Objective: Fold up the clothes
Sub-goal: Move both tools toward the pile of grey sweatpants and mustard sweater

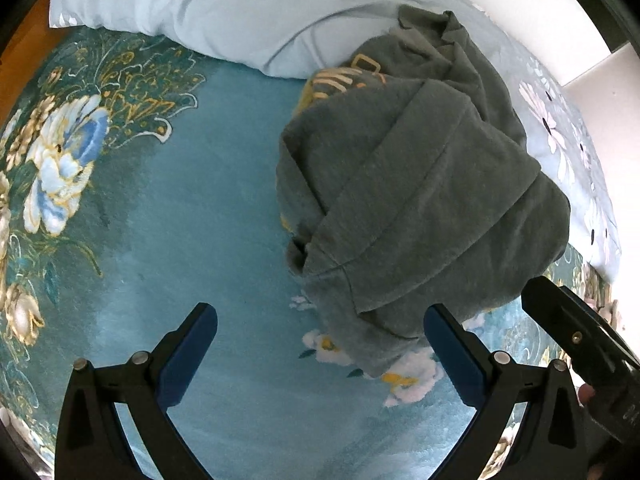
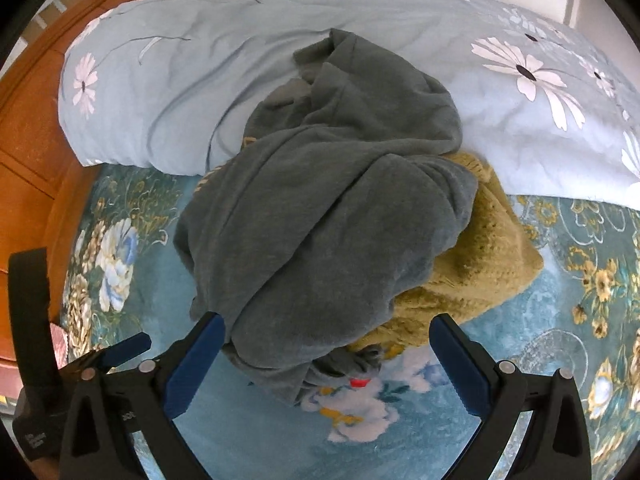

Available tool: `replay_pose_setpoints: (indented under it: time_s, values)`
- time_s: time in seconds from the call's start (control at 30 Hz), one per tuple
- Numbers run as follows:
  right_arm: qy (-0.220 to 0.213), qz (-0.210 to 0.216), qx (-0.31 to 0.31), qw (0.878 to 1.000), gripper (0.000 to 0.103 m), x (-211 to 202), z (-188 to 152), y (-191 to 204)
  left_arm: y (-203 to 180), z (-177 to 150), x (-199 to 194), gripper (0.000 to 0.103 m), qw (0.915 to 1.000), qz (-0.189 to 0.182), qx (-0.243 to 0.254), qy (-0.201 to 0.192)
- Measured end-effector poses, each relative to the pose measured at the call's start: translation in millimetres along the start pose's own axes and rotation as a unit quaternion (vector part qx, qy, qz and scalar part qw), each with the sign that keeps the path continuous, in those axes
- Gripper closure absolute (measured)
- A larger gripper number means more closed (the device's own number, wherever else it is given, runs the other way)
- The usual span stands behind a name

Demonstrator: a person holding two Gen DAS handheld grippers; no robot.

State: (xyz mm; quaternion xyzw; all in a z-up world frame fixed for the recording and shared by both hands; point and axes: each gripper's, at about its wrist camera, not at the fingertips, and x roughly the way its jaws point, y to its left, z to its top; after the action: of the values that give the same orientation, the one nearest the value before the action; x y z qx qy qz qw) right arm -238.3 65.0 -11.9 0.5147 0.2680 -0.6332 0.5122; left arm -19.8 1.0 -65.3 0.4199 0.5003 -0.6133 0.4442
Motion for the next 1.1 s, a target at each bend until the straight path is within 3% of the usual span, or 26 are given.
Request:
replay_pose_setpoints:
  time_s: [0.33, 0.57, 0.77, 1.1]
  values:
    - [0.014, 0.013, 0.001, 1.0, 0.0, 2.1, -1.2, -1.3, 4.5, -3.2, 2.5, 0.0, 0.9991, -0.034, -0.025, 0.009]
    - [0.025, 0.027, 0.007, 0.999, 0.0, 0.9, 1.6, -4.6, -1.4, -3.5, 0.5, 0.0, 0.9991, -0.037, -0.02, 0.003]
    - [0.031, 0.035, 0.018, 0.999, 0.0, 0.6, 1.3, -8.9, 0.3, -2.3, 6.6, 0.0, 0.997, -0.068, -0.031, 0.019]
    - [0.038, 0.036, 0.021, 0.998, 0.0, 2.8, 0.3, -14.2, -12.0, 1.4, 7.3, 0.0, 0.9989, -0.036, 0.017, 0.025]
